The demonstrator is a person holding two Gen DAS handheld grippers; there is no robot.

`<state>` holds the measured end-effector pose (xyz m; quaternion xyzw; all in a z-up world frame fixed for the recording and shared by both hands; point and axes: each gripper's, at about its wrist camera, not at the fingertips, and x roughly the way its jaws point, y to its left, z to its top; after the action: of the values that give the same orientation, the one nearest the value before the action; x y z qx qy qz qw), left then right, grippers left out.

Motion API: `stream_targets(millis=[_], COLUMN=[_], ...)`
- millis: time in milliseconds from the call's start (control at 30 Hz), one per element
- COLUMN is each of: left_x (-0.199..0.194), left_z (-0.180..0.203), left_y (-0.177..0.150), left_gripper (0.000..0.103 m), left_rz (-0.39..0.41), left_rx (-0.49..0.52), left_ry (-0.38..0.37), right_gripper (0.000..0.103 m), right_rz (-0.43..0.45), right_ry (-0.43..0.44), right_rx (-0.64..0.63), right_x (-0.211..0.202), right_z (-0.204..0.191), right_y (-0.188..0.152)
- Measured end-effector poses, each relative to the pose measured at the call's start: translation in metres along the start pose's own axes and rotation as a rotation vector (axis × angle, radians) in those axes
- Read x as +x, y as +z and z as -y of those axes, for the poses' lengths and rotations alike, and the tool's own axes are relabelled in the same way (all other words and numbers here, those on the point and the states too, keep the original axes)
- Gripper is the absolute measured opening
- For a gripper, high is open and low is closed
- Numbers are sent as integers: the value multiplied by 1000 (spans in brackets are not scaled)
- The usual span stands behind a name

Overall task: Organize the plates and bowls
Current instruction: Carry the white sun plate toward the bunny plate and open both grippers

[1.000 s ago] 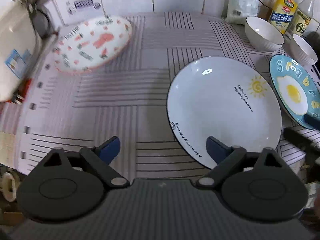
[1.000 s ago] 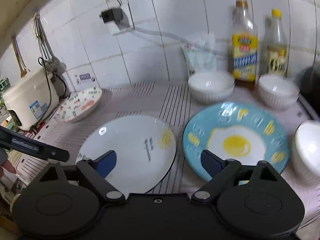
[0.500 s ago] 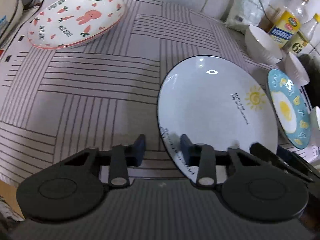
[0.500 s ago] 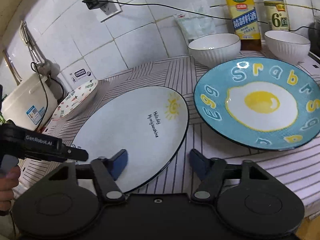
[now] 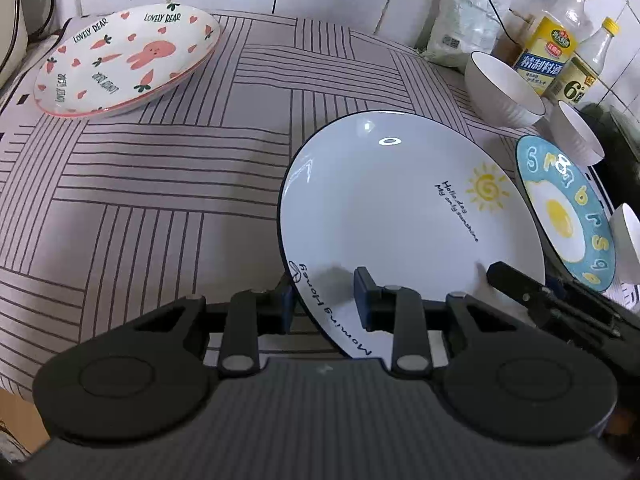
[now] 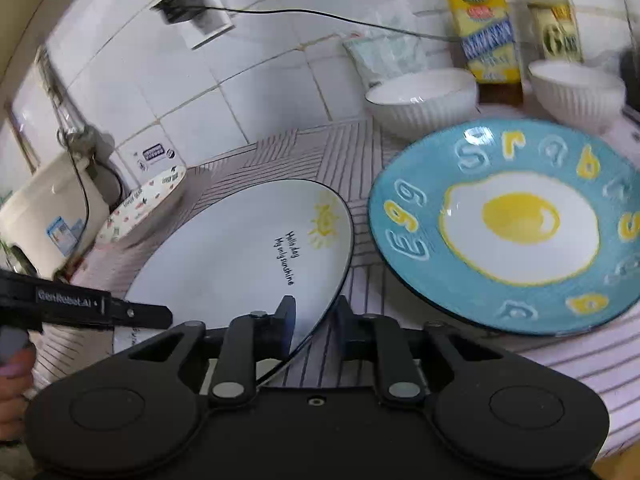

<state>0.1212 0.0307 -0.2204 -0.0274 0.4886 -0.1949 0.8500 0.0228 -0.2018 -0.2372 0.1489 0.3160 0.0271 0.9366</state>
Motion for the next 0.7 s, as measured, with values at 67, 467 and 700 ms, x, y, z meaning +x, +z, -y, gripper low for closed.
stream_targets(millis=[67, 467, 700], left_x=[-1, -17, -7], left_z=[0, -13, -22], left_y=[2, 32, 65], left_gripper=[29, 29, 29], left_rz=[-1, 25, 43], left_rx=[-3, 3, 58], left_ry=[9, -7, 10], right_gripper=[33, 30, 30], right_rz=[7, 11, 1], right_ry=[-36, 47, 106], right_rx=[-77, -112, -182], right_x=[1, 3, 31], right_z=[-12, -11, -12], right_y=[-1, 25, 59])
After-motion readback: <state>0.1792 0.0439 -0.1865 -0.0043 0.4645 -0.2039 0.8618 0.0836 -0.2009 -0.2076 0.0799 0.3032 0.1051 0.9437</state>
